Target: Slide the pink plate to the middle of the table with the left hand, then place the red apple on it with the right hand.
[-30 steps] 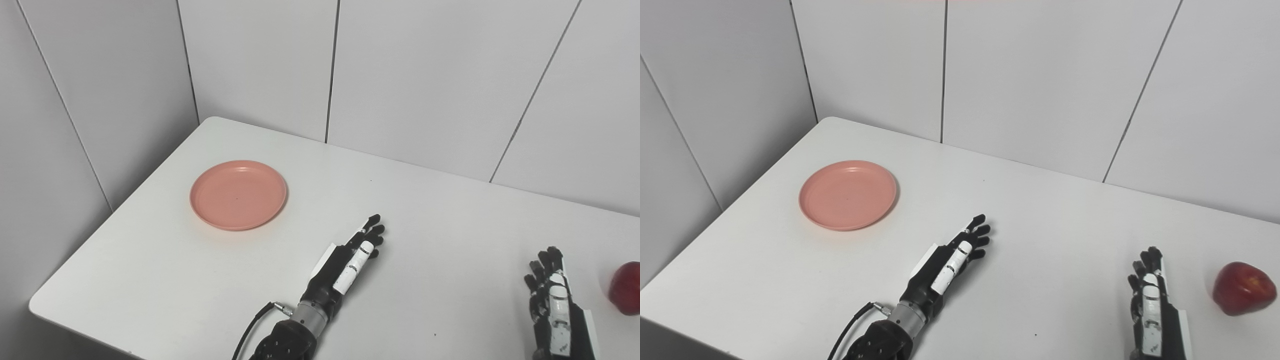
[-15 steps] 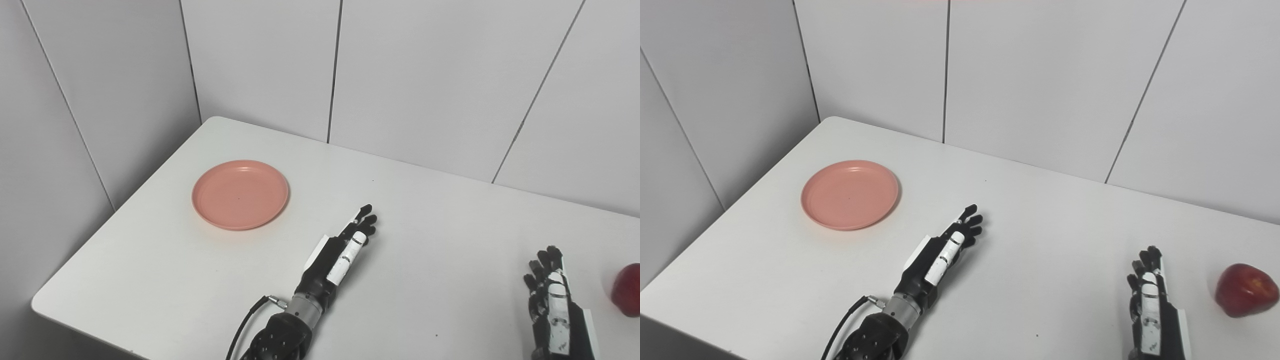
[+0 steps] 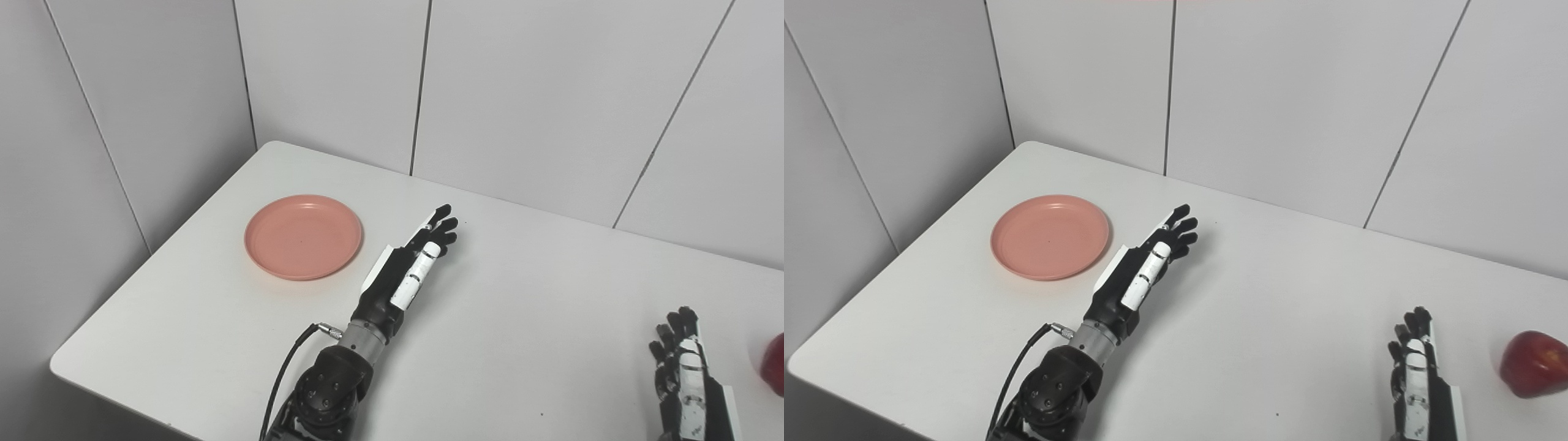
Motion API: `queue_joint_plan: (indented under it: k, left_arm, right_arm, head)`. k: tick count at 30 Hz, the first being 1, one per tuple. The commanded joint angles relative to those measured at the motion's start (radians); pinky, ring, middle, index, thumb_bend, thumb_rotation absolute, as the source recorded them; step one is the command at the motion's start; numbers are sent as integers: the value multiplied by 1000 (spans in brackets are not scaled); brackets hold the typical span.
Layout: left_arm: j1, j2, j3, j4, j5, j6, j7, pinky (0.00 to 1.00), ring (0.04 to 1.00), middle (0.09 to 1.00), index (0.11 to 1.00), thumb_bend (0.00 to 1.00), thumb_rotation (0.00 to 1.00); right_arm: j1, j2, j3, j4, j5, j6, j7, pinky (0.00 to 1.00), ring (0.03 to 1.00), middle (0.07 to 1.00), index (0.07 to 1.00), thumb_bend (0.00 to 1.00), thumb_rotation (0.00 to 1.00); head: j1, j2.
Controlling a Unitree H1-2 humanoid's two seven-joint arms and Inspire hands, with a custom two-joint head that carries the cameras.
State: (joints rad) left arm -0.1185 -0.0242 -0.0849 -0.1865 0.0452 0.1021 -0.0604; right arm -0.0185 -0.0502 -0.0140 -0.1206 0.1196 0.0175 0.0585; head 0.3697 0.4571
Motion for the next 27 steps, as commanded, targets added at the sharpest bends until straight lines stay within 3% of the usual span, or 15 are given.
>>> queue_joint_plan:
  k: [1, 16, 27]
  left_arm:
    - [-62, 7, 14, -40, -15, -12, -3, 917, 914, 936, 926, 491, 1000]
    - [-156, 54, 123, -124, -90, 82, 13, 920, 918, 946, 933, 468, 1000]
    - [-229, 137, 248, -116, -126, 110, 44, 934, 922, 934, 916, 447, 1000]
  right_arm:
    - [-26, -1, -1, -28, -6, -2, 0, 1000, 999, 992, 1000, 28, 1000]
    - [-23, 4, -6, -52, -3, 27, 0, 1000, 1000, 996, 1000, 29, 1000]
    - [-30, -5, -10, -42, 5, 27, 7, 1000, 1000, 1000, 1000, 34, 1000]
  head:
    - [2, 0]
    - [12, -1]
    - [23, -2]
